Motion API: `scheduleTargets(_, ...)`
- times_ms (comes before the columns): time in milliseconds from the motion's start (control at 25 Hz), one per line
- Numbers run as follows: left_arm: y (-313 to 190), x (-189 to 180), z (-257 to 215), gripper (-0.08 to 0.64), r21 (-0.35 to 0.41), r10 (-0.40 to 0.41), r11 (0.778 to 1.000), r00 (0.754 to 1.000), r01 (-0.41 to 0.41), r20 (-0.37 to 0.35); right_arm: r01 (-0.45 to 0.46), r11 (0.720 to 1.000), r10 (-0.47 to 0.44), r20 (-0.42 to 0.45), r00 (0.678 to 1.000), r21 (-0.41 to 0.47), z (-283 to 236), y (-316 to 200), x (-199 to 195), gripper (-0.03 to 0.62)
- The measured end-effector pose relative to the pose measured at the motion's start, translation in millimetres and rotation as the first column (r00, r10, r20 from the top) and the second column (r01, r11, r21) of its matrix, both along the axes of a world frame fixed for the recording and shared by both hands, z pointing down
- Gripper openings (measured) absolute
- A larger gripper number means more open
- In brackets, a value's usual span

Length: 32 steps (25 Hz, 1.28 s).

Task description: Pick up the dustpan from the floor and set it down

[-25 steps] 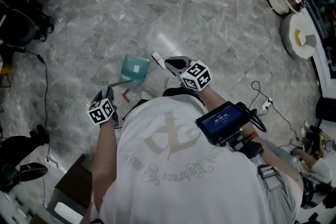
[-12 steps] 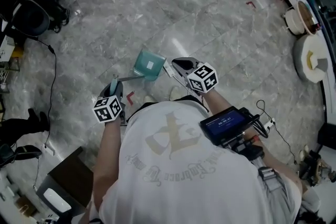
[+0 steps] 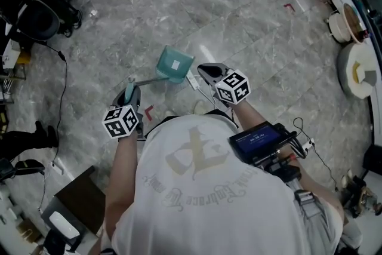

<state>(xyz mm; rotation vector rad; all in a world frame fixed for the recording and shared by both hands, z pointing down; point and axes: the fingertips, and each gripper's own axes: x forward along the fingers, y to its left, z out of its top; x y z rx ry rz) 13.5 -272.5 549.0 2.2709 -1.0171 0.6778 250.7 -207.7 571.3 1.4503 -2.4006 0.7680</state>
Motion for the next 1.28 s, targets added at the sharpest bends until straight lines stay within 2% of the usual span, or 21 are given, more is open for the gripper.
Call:
scheduleTargets(360,-1.7,-0.1,2.8,0.114,-0.002,-0.027,1.000,1.000,0.027,-0.016,-0.010,1.000,0.010,0.009,1.000,-0.006,11.2,6.3,4.9,0.017)
scheduleTargets(840,12.3,8.7,17.0,0.114,-0.013,-0.048,0.999,0.999,0.048,0.013,-0.014,1.000,0.015,0.025,1.000,-0.026,28.1,23.0,23.6,0.017)
scheduleTargets(1000,20.3,17.5,15.3,0.114,-0.017,-0.081,0.997,0.996,0.081,0.029,0.003,0.999,-0.001,0.043,0.999,-0.041,30.5,35.3,38.7,0.017)
scheduleTargets(1280,40.3,0.0,17.7,0.114,-0.019,-0.134,0.991,0.989,0.135,0.059,0.066,0.996,-0.062,0.071,0.996,-0.052,37.3,43.9,20.9,0.017)
